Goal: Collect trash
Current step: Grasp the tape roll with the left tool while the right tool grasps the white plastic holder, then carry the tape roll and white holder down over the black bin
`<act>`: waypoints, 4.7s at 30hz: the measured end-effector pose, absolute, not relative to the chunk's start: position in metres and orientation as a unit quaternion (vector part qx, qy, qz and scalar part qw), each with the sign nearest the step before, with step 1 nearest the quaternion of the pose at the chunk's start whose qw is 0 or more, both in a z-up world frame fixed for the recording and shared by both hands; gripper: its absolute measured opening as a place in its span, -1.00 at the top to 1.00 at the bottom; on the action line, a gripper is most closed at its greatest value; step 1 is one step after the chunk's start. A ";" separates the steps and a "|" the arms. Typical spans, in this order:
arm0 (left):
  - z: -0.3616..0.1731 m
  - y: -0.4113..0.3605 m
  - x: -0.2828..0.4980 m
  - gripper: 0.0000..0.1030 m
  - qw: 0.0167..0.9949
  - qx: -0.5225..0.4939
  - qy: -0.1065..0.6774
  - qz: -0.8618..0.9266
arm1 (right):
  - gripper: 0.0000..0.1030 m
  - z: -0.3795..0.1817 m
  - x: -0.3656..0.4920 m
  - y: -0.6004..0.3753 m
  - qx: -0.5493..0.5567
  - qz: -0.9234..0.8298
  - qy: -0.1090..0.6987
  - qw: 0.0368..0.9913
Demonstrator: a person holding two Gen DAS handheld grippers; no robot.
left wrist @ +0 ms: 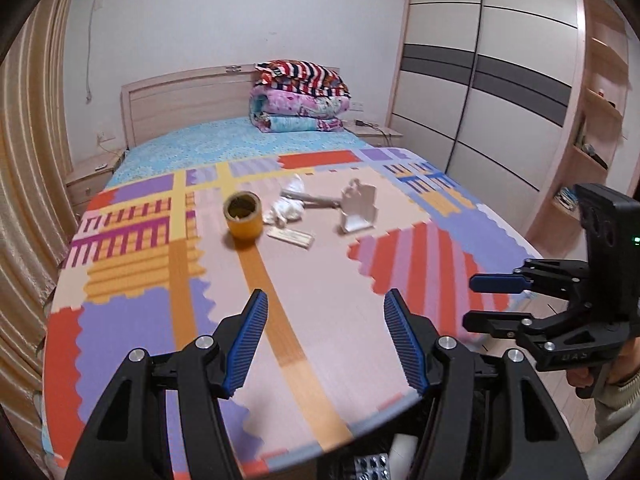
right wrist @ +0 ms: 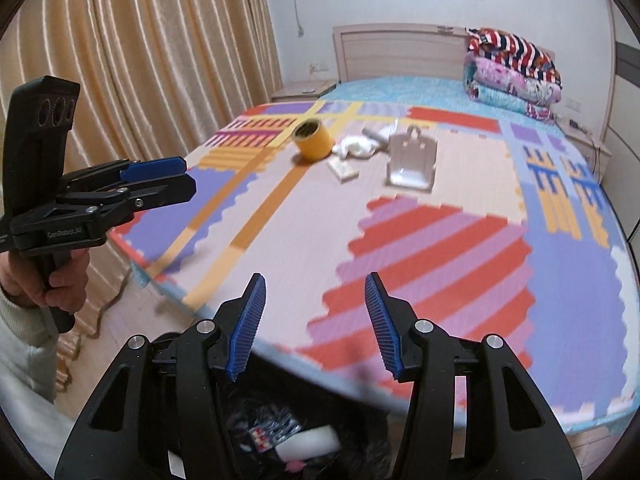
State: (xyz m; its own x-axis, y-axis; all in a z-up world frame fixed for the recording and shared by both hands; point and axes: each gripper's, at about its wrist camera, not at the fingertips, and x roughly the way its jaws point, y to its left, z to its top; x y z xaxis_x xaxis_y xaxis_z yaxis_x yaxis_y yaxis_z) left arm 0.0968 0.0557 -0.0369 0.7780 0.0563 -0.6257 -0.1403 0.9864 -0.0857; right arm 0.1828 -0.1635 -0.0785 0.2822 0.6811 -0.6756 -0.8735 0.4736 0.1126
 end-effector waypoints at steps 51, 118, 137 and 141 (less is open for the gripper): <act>-0.093 0.165 0.256 0.11 0.914 -0.117 0.366 0.132 | -0.07 -0.111 0.329 -0.053 -0.154 0.355 0.357 0.850; -0.159 -0.050 0.032 0.11 0.886 -0.068 0.456 -0.038 | -0.06 -0.164 0.103 -0.221 -0.187 0.477 0.420 0.749; -0.223 -0.053 0.042 0.11 0.844 -0.082 0.529 -0.046 | -0.06 -0.249 0.100 -0.203 -0.224 0.460 0.520 0.684; -0.227 -0.052 0.046 0.01 0.836 -0.092 0.539 -0.051 | -0.07 -0.254 0.100 -0.200 -0.224 0.459 0.527 0.680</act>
State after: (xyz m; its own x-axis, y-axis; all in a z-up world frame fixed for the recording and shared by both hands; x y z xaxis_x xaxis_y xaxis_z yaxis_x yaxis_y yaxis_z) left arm 0.0458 -0.0524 -0.2274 0.4142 -0.1844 -0.8913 -0.0141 0.9778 -0.2089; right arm 0.0995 -0.1999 -0.2536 0.0241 0.3880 -0.9214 -0.8595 0.4787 0.1791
